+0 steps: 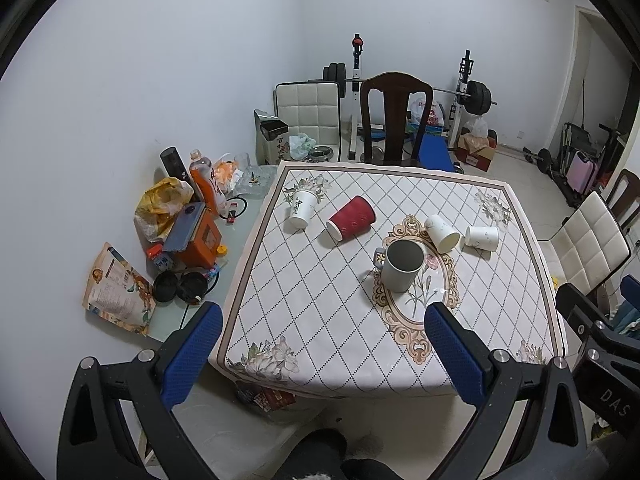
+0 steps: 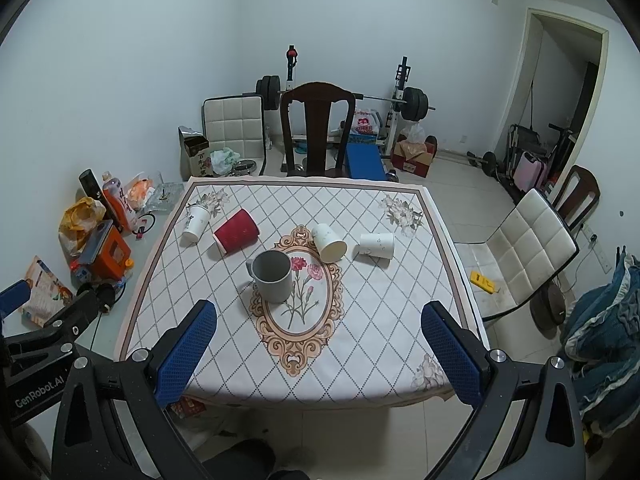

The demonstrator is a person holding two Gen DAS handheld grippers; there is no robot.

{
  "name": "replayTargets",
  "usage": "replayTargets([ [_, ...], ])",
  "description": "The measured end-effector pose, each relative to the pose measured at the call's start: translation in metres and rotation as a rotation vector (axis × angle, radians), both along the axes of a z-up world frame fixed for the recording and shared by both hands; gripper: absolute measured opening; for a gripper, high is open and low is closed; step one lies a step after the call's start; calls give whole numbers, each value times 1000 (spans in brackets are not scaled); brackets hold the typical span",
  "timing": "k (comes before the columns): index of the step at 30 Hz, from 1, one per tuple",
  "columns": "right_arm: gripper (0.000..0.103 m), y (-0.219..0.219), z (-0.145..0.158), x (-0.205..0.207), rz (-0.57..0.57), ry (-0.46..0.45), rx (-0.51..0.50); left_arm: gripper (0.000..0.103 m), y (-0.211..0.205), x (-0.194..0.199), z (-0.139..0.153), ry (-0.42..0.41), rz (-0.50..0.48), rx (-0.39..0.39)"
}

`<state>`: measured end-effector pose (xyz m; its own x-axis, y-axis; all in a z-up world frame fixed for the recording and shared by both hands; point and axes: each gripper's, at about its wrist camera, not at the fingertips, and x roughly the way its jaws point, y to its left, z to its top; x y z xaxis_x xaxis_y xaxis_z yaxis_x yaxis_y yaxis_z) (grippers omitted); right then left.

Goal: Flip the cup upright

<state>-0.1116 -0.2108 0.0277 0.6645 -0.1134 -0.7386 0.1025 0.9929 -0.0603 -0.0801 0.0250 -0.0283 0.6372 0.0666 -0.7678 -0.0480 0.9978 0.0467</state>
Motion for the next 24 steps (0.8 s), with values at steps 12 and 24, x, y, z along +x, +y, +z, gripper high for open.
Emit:
replayTargets([
  [12,103,0,-1,-1,1,1,0,103,-3,0,-1,-5,4,2],
  [24,103,3,-6,-3,9,12,1,103,-1,0,2,-6,6,0],
])
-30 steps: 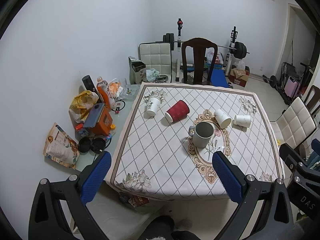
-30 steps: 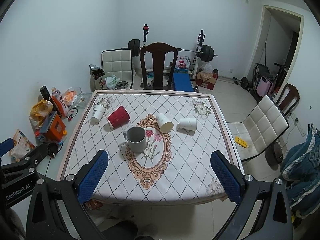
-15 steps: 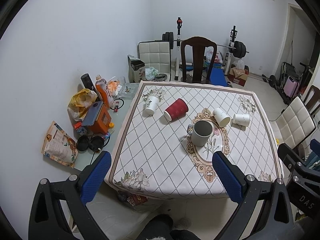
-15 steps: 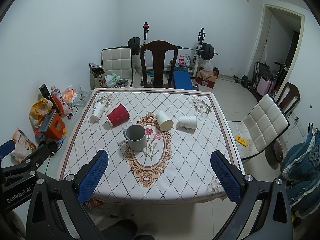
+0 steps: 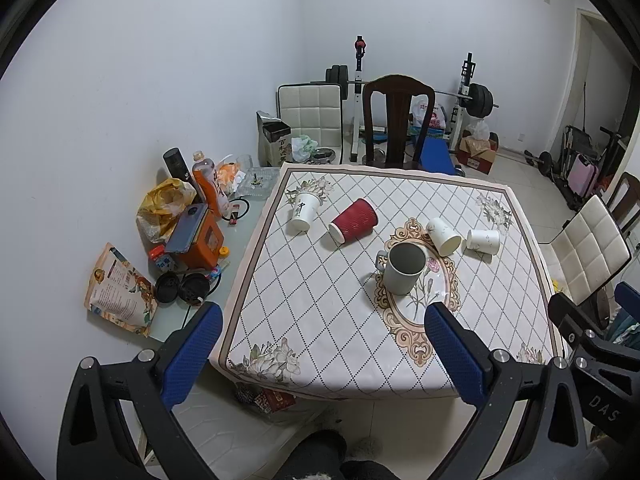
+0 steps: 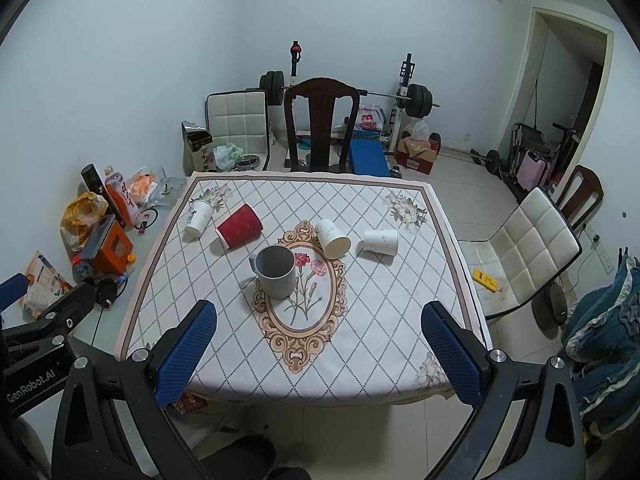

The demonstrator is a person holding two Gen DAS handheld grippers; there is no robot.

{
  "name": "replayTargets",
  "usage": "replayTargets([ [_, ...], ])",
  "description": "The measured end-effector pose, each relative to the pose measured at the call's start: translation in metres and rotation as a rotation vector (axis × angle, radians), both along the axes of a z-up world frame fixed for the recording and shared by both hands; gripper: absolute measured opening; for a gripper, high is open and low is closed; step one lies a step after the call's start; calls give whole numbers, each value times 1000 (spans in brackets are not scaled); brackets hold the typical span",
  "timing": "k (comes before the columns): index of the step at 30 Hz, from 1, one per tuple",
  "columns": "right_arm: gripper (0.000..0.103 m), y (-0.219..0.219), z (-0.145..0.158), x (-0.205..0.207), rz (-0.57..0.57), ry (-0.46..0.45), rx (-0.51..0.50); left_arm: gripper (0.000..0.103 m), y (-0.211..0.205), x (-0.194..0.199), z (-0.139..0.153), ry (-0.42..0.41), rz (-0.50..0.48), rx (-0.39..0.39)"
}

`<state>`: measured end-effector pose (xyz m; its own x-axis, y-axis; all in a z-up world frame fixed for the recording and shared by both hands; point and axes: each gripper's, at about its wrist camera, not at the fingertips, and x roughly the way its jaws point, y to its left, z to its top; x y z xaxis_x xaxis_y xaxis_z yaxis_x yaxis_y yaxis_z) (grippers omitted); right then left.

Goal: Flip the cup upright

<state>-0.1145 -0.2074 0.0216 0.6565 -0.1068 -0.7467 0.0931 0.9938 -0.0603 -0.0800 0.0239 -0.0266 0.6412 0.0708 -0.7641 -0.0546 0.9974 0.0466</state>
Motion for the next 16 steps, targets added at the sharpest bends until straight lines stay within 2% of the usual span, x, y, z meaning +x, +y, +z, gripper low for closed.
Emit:
replayTargets([
  [16,103,3,-3,0,10,12,0,103,2,1,0,10,0,-3],
])
